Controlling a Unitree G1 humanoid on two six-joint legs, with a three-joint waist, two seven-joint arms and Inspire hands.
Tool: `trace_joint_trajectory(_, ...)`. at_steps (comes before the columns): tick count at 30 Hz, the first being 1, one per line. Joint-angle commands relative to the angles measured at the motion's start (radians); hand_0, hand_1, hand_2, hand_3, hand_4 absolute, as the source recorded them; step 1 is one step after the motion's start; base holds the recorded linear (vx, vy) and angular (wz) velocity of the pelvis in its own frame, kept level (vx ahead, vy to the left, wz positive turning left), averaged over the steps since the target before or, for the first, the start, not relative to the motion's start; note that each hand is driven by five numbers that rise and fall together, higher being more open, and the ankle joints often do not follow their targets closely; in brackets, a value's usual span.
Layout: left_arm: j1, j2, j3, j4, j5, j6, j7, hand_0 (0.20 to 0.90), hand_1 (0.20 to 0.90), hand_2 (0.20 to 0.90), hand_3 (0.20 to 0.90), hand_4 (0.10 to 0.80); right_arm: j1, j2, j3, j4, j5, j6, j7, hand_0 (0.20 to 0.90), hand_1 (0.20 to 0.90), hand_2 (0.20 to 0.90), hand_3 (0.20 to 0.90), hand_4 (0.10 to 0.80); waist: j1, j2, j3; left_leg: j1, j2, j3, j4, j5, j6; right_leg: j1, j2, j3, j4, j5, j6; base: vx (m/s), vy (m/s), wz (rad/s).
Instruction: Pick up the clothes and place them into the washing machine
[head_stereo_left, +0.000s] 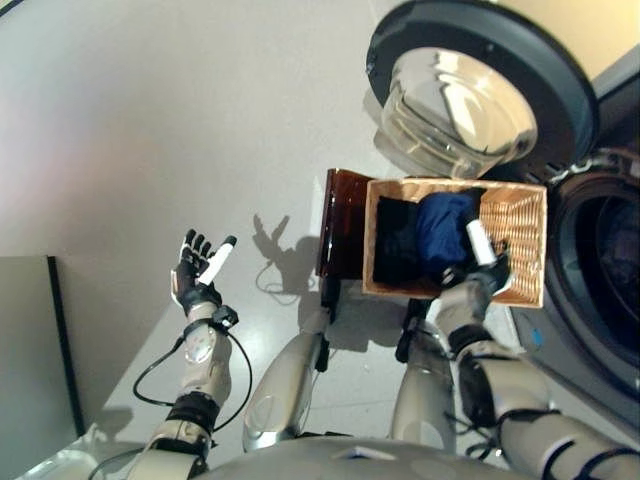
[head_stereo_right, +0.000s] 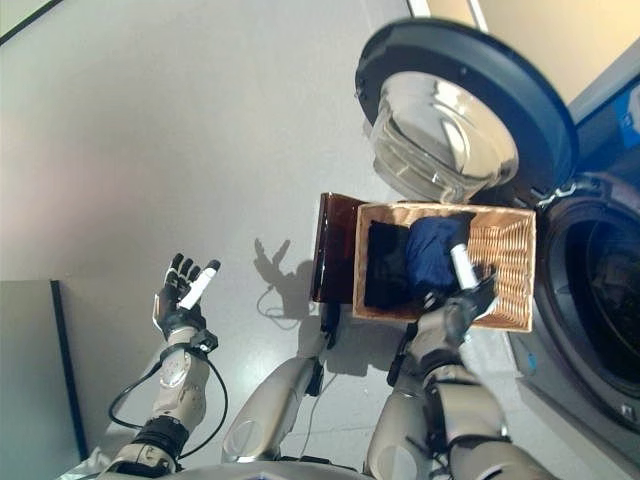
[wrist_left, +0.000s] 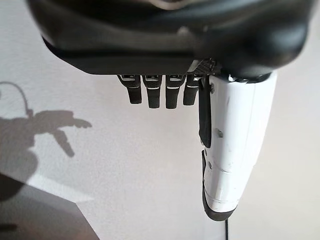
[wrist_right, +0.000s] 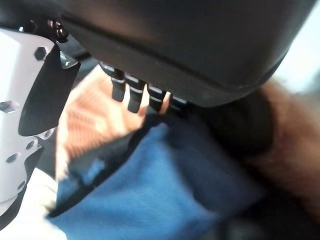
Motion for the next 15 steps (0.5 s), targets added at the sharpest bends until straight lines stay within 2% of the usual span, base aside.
trace_joint_trajectory(1, -0.013, 0.04, 0.051, 0.05, 0.02, -0.061, 0.002, 0.9, 0.9, 0.9, 0.9, 0.8, 0.082, -0.024, 0.037, 0.002, 0.018, -0.021, 0.051, 0.9, 0.9, 0.9, 0.9, 0.8, 0.026, -0.055, -0.079, 0.003, -0.024, 0.001, 0.045, -0.095, -0.032, 0.158, 0.037, -0.036, -0.127, -0.001, -0.018, 0.069, -0.021, 0.09)
trace_joint_trajectory(9, -0.005, 0.048, 0.044, 0.15, 0.038, -0.036, -0.013, 0.9, 0.9, 0.9, 0.9, 0.8, 0.17, 0.013, 0.054, 0.001, 0.009, -0.009, 0.075, 0.9, 0.9, 0.9, 0.9, 0.8, 0.019, -0.145, -0.128, 0.074, -0.006, -0.022, 0.006, -0.096, -0.036, 0.259, 0.061, -0.066, -0.214, 0.02, -0.006, 0.083, -0.005, 0.08)
trace_joint_trajectory(15, -0.01, 0.086, 0.058, 0.347, 0.168, 0.026, 0.003, 0.9, 0.9, 0.9, 0.9, 0.8, 0.179, -0.024, 0.159, 0.148, -0.297, 0.121, 0.051, 0.9, 0.9, 0.9, 0.9, 0.8, 0.03, -0.174, -0.184, 0.144, -0.005, -0.013, -0.035, -0.103, -0.036, 0.322, 0.061, -0.063, -0.271, 0.049, 0.008, 0.102, 0.038, -0.02)
